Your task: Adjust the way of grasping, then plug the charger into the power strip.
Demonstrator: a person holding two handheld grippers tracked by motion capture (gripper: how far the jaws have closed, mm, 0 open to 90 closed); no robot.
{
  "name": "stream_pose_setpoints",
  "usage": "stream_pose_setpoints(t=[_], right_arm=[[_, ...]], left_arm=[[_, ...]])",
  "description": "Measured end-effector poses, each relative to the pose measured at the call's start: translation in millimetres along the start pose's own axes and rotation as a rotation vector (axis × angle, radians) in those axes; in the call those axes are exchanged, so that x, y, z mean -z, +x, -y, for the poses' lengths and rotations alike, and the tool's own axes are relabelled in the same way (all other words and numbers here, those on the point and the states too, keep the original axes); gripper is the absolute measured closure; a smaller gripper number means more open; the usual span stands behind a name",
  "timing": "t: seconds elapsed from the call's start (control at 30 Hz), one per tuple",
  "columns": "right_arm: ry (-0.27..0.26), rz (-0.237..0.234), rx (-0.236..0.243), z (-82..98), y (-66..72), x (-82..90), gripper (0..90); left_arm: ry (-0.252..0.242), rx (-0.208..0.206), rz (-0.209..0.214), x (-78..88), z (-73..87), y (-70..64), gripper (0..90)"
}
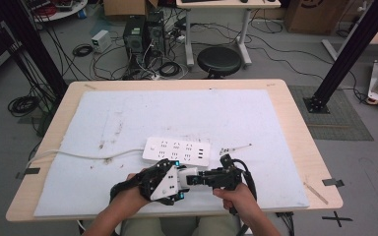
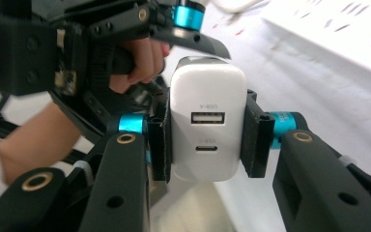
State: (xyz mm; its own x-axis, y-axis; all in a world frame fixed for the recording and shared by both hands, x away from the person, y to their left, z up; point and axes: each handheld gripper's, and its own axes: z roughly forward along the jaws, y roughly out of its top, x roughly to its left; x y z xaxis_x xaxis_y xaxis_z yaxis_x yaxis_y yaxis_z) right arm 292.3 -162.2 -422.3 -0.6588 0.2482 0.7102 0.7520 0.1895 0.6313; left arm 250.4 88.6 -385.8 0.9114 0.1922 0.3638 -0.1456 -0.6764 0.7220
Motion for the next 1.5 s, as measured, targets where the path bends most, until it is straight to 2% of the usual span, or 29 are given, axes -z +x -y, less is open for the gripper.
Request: stream_pose_setpoints(t=[0.03,0.07,0.1,0.2,0.23,0.27,0.3,0.33,0.37,0.4,0.43,0.47,0.53,0.57,0.6,0.63,0.73,0.87,0.93,0.97,1.17,1.4,1.5], right_arm=[[-0.014,0.008,0.012,0.0,0.2,2.9,63.5],[-0.026,0.034,0.034,-1.1,1.7,9.8,63.5],[-0.026,0.034,0.034,-1.1,1.7,9.8,63.5],[-0.038,0.09,0.069,-3.8,3.8,20.1,63.5],[-0.047,0.131,0.095,-5.2,5.0,26.5,63.5],[-0.047,0.131,0.095,-5.2,5.0,26.5,63.5],[-0.051,0.156,0.114,-5.9,5.7,29.3,63.5],[-0.041,0.203,0.147,-7.1,7.7,35.1,63.5],[-0.041,0.203,0.147,-7.1,7.7,35.1,63.5],[-0.041,0.227,0.168,-7.7,8.2,37.8,63.5],[-0.029,0.271,0.204,-8.7,10.2,42.9,63.5],[-0.029,0.271,0.204,-8.7,10.2,42.9,63.5],[-0.006,0.337,0.252,-9.4,13.5,48.2,63.5],[0.01,0.388,0.297,-9.8,15.6,54.0,63.5],[0.012,0.406,0.312,-9.9,15.9,57.2,63.5],[0.016,0.421,0.318,-10.2,16.5,60.9,63.5],[0.015,0.435,0.326,-10.9,16.6,68.6,63.5],[0.038,0.487,0.377,-13.1,21.8,82.2,63.6],[0.046,0.502,0.389,-13.6,22.8,83.7,63.6],[0.064,0.533,0.41,-14.5,24.9,85.8,63.5],[0.091,0.588,0.462,-17.8,28.5,87.8,63.5],[0.126,0.606,0.484,-28.1,32.2,86.8,63.5],[0.151,0.611,0.491,-32.0,34.4,84.3,63.5]], left_arm=[[-0.002,0.02,0.002,1.5,3.3,0.8,31.2],[-0.019,0.071,0.008,4.8,10.5,3.4,31.2],[-0.019,0.071,0.008,4.8,10.5,3.4,30.8],[-0.065,0.185,0.025,10.5,21.9,9.8,27.2],[-0.1,0.26,0.021,14.3,29.6,13.7,26.1],[-0.1,0.26,0.021,14.3,29.6,13.7,26.1],[-0.111,0.285,0.015,16.1,33.3,15.9,26.1],[-0.137,0.342,-0.002,20.0,39.8,19.1,26.1],[-0.137,0.342,-0.002,20.0,39.8,19.1,26.1],[-0.154,0.364,-0.006,22.5,42.8,21.2,26.1],[-0.177,0.393,-0.008,24.9,45.5,23.0,26.1],[-0.196,0.411,-0.009,27.7,48.0,25.1,26.1],[-0.226,0.445,-0.03,32.8,51.7,27.9,24.3],[-0.236,0.463,-0.052,38.3,54.8,29.5,23.3],[-0.236,0.463,-0.052,38.3,54.8,29.5,23.3],[-0.241,0.462,-0.071,43.0,57.3,30.4,23.3],[-0.241,0.462,-0.093,47.2,60.4,32.0,23.3],[-0.253,0.493,-0.125,54.0,67.3,35.8,23.3],[-0.254,0.505,-0.139,56.6,70.1,37.4,23.3],[-0.25,0.508,-0.155,58.8,72.2,38.7,22.9],[-0.25,0.511,-0.173,63.6,74.9,39.8,22.9],[-0.23,0.496,-0.191,68.1,77.9,38.9,22.9],[-0.212,0.508,-0.202,70.6,80.0,39.6,22.9]])
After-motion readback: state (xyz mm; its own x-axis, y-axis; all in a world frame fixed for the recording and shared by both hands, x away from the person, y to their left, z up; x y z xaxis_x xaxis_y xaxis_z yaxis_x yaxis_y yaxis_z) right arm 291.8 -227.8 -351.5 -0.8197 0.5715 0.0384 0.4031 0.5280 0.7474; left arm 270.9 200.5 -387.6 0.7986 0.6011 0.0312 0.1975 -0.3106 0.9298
